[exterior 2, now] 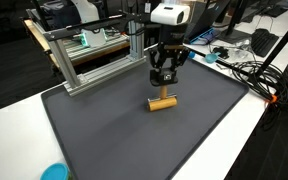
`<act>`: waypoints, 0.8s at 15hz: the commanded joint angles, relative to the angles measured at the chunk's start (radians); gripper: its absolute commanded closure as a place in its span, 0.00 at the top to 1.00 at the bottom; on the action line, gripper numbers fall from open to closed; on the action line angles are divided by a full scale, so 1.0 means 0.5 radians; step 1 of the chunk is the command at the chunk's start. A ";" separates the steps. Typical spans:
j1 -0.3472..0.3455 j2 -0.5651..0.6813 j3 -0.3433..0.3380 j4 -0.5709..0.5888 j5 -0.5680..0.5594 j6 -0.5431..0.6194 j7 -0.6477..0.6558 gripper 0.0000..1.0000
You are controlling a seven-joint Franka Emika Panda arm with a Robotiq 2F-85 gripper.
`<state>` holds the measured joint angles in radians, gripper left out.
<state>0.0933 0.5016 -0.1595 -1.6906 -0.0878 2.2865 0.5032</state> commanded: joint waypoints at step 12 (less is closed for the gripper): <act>-0.236 -0.561 0.249 -0.607 0.304 0.327 -0.843 0.23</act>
<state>0.0122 0.3196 -0.0724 -1.8930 -0.0067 2.3664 0.1770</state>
